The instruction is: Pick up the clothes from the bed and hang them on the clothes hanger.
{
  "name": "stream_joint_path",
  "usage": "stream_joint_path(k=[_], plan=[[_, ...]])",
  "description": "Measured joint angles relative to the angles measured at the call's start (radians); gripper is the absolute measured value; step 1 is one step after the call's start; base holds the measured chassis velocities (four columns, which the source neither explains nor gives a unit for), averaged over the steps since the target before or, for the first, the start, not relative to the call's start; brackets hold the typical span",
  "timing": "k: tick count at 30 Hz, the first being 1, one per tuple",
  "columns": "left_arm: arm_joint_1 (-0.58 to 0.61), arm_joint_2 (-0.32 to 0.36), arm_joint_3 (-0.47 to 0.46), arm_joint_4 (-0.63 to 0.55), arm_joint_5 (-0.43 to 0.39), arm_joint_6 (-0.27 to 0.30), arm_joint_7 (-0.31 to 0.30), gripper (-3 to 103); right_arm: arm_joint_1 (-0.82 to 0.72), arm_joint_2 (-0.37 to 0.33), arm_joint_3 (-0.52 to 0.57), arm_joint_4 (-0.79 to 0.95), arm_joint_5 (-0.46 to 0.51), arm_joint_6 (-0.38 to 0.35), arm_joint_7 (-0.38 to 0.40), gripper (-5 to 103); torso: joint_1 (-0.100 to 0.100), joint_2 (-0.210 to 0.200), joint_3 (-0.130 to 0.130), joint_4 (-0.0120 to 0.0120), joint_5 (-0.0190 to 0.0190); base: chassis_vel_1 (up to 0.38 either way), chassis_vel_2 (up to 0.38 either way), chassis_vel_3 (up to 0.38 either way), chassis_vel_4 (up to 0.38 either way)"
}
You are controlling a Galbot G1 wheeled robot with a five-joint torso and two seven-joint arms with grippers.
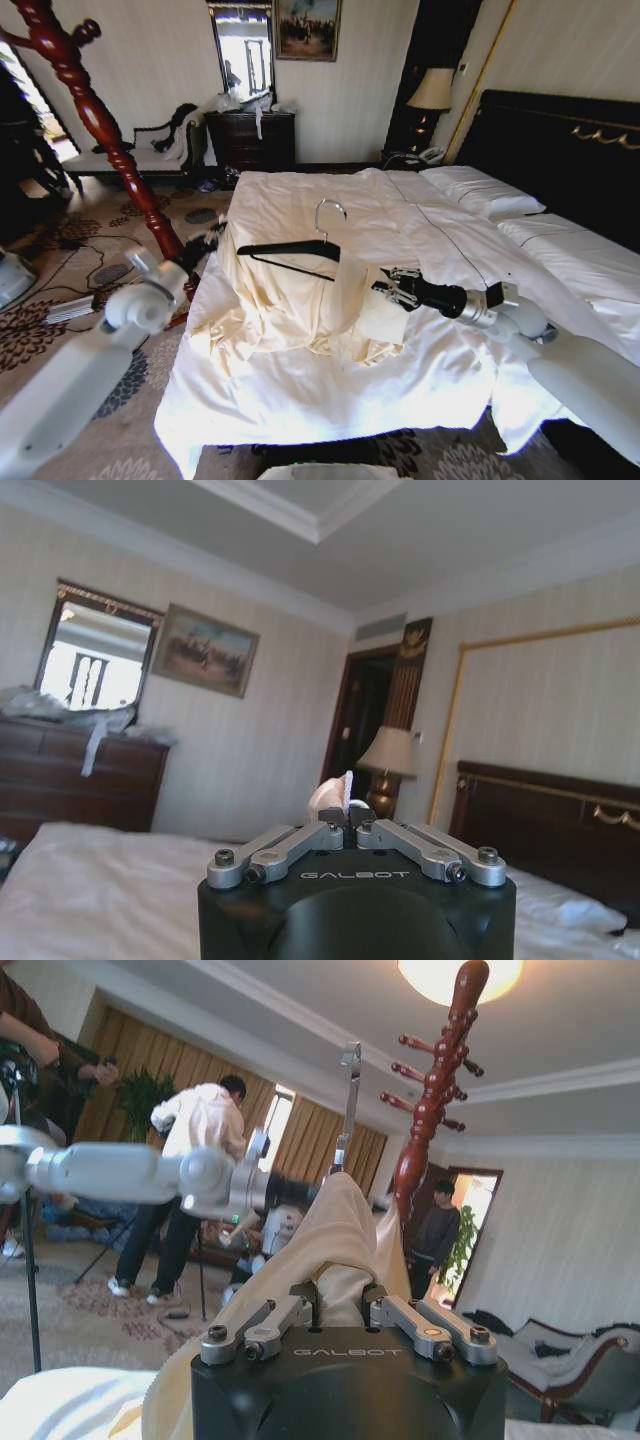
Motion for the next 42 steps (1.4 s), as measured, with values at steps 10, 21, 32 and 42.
stream_joint_path(k=[10, 21, 32, 42], plan=[[-0.024, 0.035, -0.013, -0.142, -0.089, 0.036, -0.010, 0, -0.001, 0.017, -0.023, -0.038, -0.050, -0.004, 0.015, 19, 0.000, 0.000, 0.000, 0.0002, 0.0001, 0.000, 0.000, 0.000, 0.000], [0.012, 0.051, -0.005, -0.288, -0.098, 0.062, 0.023, 0, 0.007, 0.021, -0.049, -0.042, -0.030, -0.016, 0.033, 19, 0.000, 0.000, 0.000, 0.0002, 0.0002, 0.000, 0.000, 0.000, 0.000], [0.086, 0.050, 0.069, -0.350, -0.021, 0.086, 0.087, 0, 0.007, 0.017, -0.062, -0.023, 0.052, -0.018, -0.034, 19, 0.000, 0.000, 0.000, 0.0002, 0.0000, 0.000, 0.000, 0.000, 0.000], [0.144, 0.068, 0.067, -0.382, 0.010, 0.097, 0.121, 0, 0.008, 0.019, -0.063, -0.023, 0.090, -0.017, -0.099, 19, 0.000, 0.000, 0.000, 0.0002, -0.0001, 0.000, 0.000, 0.000, 0.000]])
